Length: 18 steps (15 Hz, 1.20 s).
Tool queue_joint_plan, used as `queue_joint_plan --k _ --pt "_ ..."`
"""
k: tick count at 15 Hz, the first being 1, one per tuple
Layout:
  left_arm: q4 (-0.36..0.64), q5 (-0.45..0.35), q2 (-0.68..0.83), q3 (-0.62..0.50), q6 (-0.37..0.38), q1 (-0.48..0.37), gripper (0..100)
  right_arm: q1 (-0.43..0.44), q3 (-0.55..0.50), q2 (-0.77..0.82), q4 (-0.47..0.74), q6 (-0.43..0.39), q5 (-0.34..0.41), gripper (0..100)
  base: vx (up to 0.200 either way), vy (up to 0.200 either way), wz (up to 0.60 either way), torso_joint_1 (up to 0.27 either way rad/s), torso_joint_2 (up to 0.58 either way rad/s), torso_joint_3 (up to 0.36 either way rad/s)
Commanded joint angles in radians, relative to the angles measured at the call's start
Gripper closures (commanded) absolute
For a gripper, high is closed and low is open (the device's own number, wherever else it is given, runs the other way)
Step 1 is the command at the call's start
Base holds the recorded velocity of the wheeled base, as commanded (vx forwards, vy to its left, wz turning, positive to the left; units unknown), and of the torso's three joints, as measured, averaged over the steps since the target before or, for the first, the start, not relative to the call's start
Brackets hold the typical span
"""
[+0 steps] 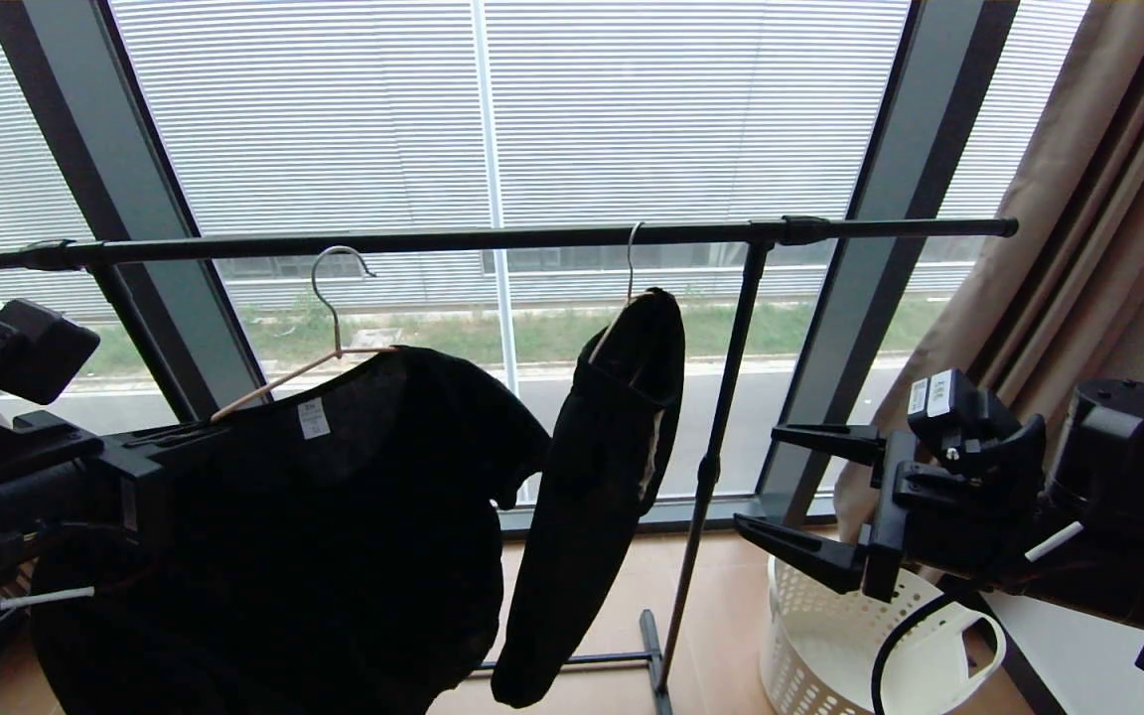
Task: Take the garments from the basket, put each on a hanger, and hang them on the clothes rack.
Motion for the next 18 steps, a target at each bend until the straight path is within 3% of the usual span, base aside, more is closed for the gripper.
queue_joint_plan --k 1,4,10,18 --pt "-0.005 0.000 0.007 0.006 0.000 -0.005 100 0.000 0.000 -0.002 0.000 -0.001 0.000 0 0.000 0.000 0.00 0.000 0.00 0.000" --pt "-0.005 0.000 0.001 0.009 0.002 -0.005 100 0.000 0.001 -0.002 -0.002 -0.001 0.000 0 0.000 0.000 0.00 0.000 0.00 0.000" --pt "-0.007 0.000 -0.013 0.010 0.002 -0.019 100 0.000 0.000 -0.002 -0.002 -0.001 0.000 0 0.200 0.000 0.00 0.001 0.00 0.006" --pt "-0.079 -0.001 -0.048 0.050 -0.020 -0.053 100 0.000 0.001 -0.002 -0.002 -0.001 0.000 0 0.000 0.000 0.00 0.000 0.00 0.000"
